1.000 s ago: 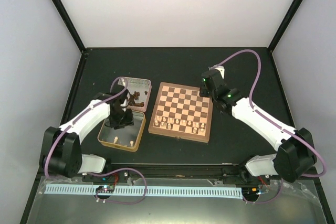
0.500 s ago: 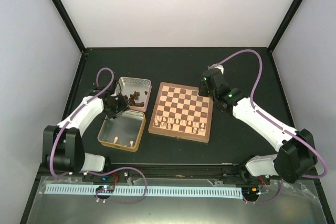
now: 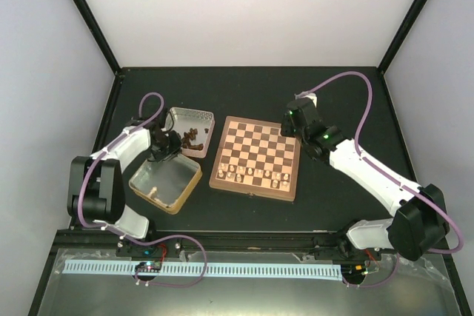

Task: Set up the chess pieces on the board
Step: Adjust the storage box at the center of the board.

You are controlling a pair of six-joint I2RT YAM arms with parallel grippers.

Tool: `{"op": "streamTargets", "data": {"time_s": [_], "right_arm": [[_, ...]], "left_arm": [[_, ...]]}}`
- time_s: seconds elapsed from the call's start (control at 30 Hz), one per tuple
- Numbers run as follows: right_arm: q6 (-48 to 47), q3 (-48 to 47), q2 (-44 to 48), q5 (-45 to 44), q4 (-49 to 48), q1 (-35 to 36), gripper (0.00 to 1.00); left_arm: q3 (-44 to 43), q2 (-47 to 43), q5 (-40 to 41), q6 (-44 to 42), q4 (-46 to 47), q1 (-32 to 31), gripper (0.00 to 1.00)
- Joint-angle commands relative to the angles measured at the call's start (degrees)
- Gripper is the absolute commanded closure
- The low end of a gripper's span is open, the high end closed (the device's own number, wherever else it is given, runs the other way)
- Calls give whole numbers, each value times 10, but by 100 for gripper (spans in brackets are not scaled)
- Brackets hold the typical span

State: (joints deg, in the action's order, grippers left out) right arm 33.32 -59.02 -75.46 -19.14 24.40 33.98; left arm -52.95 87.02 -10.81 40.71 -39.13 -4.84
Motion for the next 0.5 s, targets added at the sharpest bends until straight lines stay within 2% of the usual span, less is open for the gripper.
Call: {"op": "streamTargets", "data": {"time_s": [0.0, 0.13, 0.47], "right_arm": [[4, 7, 12, -11, -13, -3, 68], [8, 9, 13, -10, -14, -3, 68], [16, 22, 14, 4, -26, -3, 68]], "left_arm": [[-20, 25, 16, -42, -36, 4, 87], [-20, 20, 21, -77, -69, 4, 93], [32, -32, -24, -110, -94, -22, 96]]}}
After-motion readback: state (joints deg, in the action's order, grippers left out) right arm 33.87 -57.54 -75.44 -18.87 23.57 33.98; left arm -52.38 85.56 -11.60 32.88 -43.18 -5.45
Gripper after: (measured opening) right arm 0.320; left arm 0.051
